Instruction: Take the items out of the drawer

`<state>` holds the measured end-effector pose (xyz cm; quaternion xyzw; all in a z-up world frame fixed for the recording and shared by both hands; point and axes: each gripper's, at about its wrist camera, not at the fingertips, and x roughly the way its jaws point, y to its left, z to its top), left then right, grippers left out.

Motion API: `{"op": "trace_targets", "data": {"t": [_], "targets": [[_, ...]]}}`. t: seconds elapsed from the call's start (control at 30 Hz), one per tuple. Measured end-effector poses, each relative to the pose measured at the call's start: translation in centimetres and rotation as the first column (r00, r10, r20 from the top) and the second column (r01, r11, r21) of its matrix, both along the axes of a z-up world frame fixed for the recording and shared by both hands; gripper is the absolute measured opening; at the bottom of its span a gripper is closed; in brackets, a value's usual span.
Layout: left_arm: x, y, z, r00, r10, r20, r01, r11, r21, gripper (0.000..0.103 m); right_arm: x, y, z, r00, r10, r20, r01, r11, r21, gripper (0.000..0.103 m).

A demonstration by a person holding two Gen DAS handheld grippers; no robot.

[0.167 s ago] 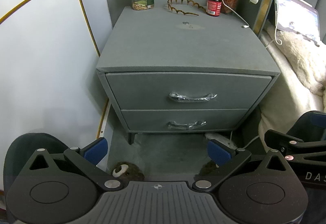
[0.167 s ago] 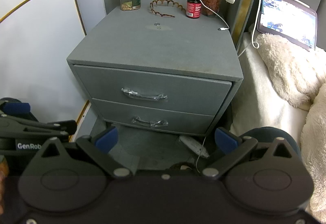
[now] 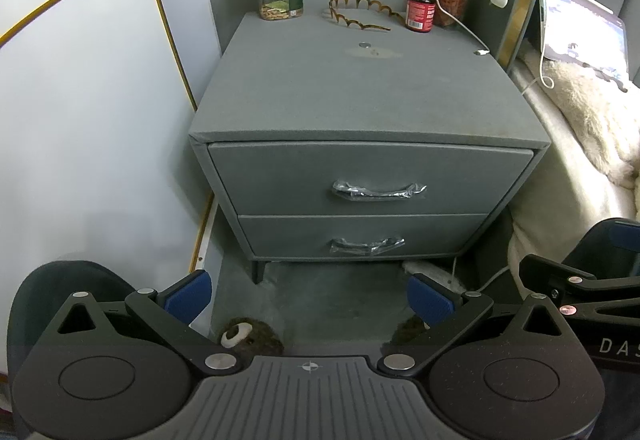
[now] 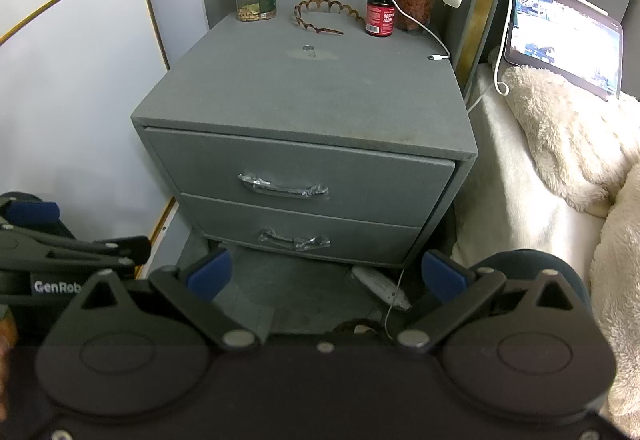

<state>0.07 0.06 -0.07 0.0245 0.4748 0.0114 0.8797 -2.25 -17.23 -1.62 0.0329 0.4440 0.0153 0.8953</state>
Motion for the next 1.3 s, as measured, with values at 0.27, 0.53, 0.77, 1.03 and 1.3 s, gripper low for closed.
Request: {"op": "trace_targets", "data": {"t": [0.27, 0.53, 0.77, 1.03, 1.3], "targets": [[-0.2, -0.1, 0.0, 1.0, -0.003, 0.008, 0.003, 1.0, 0.005, 0.103, -0.3, -0.1, 0.1, 1.0, 0.003, -0.006, -0.003, 1.0, -0.001, 0.103], [-0.8, -0.5, -0.5, 1.0, -0.006, 0.015, 0.006, 1.0, 0.01, 0.103, 0.0, -0.2, 0.2, 1.0, 0.005, -0.01, -0.005, 1.0, 0.0, 0.103], [-1.3, -0.8, -0.5, 1.0, -0.011, 0.022, 0.011, 1.0, 0.013, 0.103, 0.2, -0.4, 0.3, 1.0, 0.006, -0.009, -0.006, 1.0, 0.002, 0.103], [-2.0, -1.2, -0.5, 1.0, -0.015, 0.026, 0.014, 1.0, 0.014, 0.103, 0.0, -0.3, 0.3, 1.0, 0.006, -0.004, -0.006, 1.0, 0.0, 0.103], [-2.2, -1.1, -0.7, 1.0, -0.016, 0.027, 0.015, 1.0, 0.011, 0.103, -0.1, -0.1, 0.0, 1.0, 0.009, 0.001, -0.009, 1.0, -0.001, 0.103]]}}
